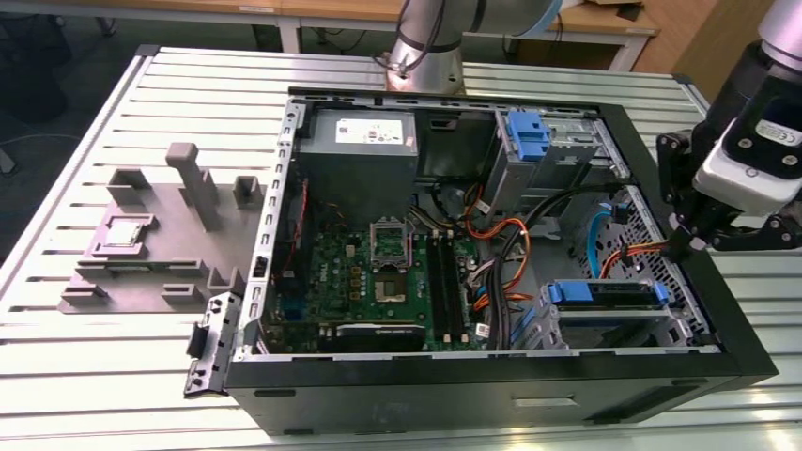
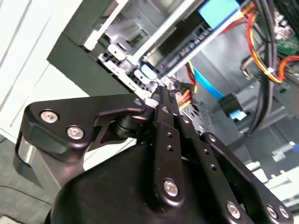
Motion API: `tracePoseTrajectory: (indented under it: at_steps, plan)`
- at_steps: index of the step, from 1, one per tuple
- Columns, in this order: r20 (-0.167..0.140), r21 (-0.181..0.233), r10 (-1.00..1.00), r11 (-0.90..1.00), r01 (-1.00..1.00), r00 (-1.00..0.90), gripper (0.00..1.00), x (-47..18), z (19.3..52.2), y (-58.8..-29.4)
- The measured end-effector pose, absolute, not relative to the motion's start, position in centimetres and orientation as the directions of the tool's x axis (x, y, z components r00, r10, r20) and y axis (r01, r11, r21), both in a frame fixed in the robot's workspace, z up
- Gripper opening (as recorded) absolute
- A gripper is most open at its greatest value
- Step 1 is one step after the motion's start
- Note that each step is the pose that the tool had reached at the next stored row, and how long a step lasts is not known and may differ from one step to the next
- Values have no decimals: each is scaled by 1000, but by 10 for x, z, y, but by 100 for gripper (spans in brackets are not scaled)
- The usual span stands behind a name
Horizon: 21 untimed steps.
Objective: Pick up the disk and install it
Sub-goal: 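Insert the first disk wire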
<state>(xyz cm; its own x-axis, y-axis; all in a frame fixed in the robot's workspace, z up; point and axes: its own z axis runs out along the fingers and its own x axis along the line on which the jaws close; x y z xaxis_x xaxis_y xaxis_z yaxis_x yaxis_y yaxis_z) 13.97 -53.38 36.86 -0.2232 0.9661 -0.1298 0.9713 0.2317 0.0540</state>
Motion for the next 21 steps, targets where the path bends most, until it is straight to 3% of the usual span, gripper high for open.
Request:
tracePoseTrajectory:
  at_steps: [3,21]
  plan:
    - [-145,58,961,247,967,-236,10,140,369,-533]
    - [-147,62,879,465,883,-453,10,140,367,-527]
